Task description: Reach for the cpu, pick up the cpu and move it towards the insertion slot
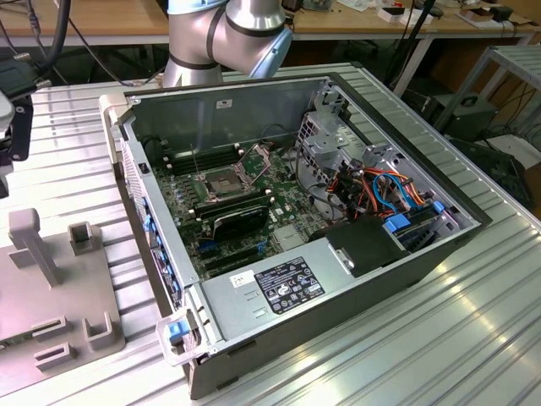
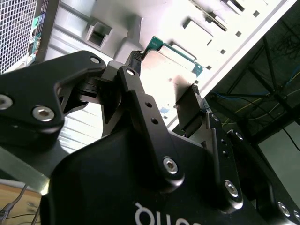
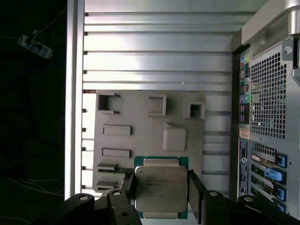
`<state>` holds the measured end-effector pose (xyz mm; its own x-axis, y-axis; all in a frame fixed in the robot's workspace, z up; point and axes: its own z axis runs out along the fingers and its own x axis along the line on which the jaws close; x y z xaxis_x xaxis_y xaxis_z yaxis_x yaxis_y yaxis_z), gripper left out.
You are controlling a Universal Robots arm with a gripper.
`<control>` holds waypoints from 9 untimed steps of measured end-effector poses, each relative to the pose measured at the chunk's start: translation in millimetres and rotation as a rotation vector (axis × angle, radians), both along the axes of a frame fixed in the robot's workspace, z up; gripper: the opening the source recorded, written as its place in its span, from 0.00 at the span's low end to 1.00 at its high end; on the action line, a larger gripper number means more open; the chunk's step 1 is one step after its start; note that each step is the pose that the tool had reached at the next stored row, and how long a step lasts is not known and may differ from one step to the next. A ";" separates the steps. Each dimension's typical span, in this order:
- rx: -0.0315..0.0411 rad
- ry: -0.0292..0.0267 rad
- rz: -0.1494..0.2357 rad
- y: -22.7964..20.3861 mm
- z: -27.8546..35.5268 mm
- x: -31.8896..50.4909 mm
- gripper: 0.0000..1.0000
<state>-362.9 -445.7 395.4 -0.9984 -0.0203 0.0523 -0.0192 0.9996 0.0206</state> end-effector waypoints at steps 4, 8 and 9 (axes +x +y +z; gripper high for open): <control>0.0000 -0.0001 0.000 0.0 0.0 3.7 0.55; 0.0000 0.0000 0.000 0.0 0.0 7.3 0.55; 0.0000 0.0000 0.000 0.0 0.0 8.1 0.55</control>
